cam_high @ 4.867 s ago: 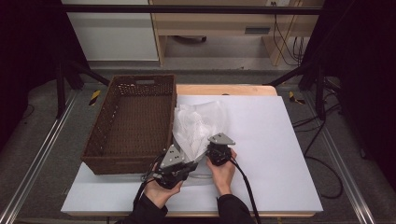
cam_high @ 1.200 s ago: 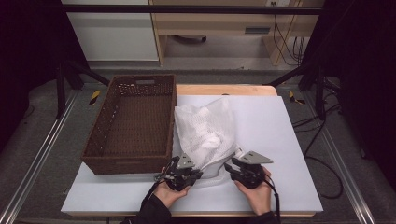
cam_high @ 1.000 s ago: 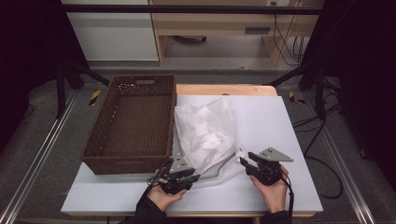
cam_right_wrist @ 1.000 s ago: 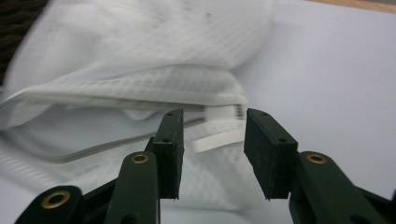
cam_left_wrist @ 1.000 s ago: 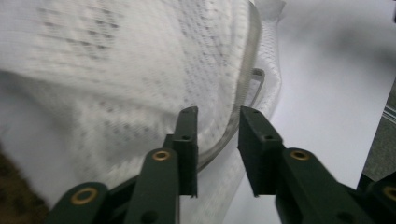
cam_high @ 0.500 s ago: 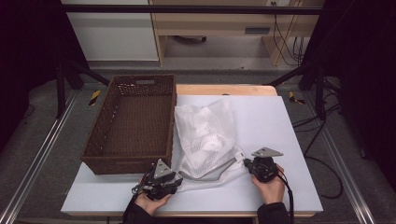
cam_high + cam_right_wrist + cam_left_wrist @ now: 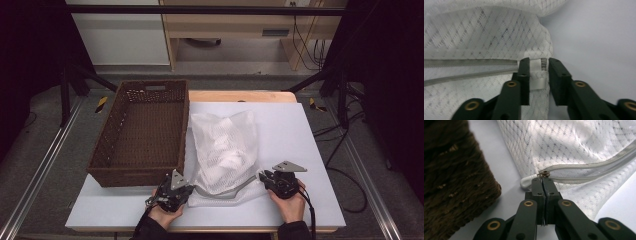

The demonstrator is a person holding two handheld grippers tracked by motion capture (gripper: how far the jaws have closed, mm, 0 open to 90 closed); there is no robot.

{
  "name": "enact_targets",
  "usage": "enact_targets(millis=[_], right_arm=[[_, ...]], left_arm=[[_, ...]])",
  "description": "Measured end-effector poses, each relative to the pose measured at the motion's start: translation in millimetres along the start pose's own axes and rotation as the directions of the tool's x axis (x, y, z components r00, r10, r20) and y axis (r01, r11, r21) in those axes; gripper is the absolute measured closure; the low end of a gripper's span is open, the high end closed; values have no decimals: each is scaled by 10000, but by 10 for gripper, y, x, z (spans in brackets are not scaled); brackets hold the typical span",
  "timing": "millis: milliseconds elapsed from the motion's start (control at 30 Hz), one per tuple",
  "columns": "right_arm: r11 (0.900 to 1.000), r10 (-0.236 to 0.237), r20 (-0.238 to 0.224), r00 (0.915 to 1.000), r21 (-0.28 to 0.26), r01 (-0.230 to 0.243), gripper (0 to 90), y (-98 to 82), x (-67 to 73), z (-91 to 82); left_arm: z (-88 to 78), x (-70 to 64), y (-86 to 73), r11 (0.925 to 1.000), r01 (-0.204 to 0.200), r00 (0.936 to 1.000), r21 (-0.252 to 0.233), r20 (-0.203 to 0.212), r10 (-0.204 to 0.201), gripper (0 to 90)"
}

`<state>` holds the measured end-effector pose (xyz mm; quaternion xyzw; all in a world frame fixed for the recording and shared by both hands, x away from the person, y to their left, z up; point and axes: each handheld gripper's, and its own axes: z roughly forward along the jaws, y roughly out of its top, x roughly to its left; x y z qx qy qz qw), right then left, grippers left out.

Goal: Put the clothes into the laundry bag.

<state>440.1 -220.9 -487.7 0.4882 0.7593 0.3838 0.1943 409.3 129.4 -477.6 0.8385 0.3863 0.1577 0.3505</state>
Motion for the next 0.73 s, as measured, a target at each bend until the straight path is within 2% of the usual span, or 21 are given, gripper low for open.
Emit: enact_targets(millis=[67, 133, 233, 333, 367, 433, 533, 667, 733], right_arm=[[9999, 79, 126, 9999, 136, -81, 857, 3, 6, -32], [9999, 30, 234, 9997, 157, -33, 872, -24, 24, -71], [9994, -312, 412, 9987, 159, 306, 883, -105, 23, -169], [9999, -99, 259, 9996, 101, 96, 865, -162, -13, -218], [10000, -27, 226, 9997, 81, 25, 839, -167, -11, -221], [9997, -217, 196, 9996, -131, 220, 775, -160, -17, -226], [9960, -184, -13, 9998, -877, 182, 658, -136, -39, -271], [9869, -82, 110, 9999, -1610, 98, 519, -98, -97, -354], [9822, 41, 200, 9998, -1880, -2, 439, -89, -138, -384]], left_arm=[[-4, 2, -8, 10000, -63, 9999, -74, -85, 62, 900], [-14, 23, -12, 9999, -138, 9994, -65, -326, 136, 900], [-29, 85, -34, 9999, 38, 9991, -136, -414, -44, 900], [-51, 126, -58, 9995, 167, 9993, -279, -318, -176, 900], [-66, 138, -68, 9992, 164, 9996, -373, -229, -172, 895], [-109, 165, -90, 9971, 305, 9995, -690, 21, -304, 859], [-201, 229, -117, 9923, 454, 9982, -1149, 451, -404, 758], [-318, 315, -136, 9861, 696, 9948, -1508, 844, -573, 644], [-376, 346, -164, 9833, 620, 9940, -1711, 998, -453, 589]])
